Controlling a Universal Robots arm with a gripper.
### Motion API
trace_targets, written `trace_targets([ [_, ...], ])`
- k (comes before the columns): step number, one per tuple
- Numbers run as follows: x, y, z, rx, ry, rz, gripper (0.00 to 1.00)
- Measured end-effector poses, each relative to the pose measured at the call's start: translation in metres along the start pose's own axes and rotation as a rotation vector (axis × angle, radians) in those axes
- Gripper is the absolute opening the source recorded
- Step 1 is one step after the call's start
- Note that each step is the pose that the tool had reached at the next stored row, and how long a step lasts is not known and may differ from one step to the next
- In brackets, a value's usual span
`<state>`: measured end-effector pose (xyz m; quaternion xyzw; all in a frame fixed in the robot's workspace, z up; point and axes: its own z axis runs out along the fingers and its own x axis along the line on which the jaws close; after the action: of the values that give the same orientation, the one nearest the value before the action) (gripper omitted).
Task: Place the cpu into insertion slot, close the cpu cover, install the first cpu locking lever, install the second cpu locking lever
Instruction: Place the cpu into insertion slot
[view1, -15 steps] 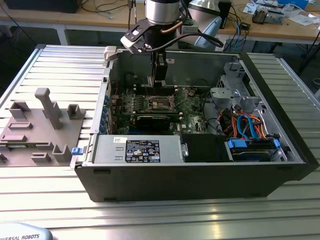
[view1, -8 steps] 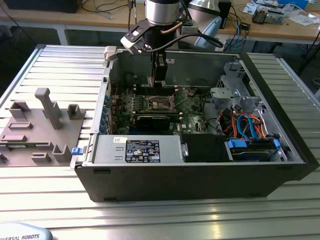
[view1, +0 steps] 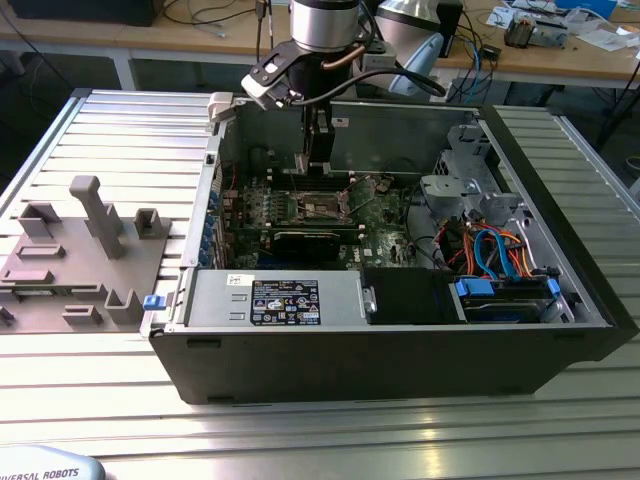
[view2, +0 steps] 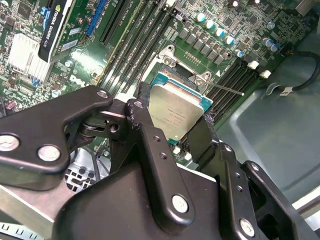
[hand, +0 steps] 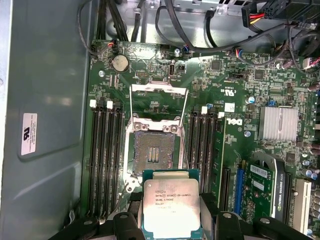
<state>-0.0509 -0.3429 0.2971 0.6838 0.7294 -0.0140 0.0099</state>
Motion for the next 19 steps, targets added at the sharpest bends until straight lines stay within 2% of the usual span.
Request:
trace_targets([
  [19, 0.0002, 0.0, 0.0056, 0.0, 0.0, 0.0, 0.54],
])
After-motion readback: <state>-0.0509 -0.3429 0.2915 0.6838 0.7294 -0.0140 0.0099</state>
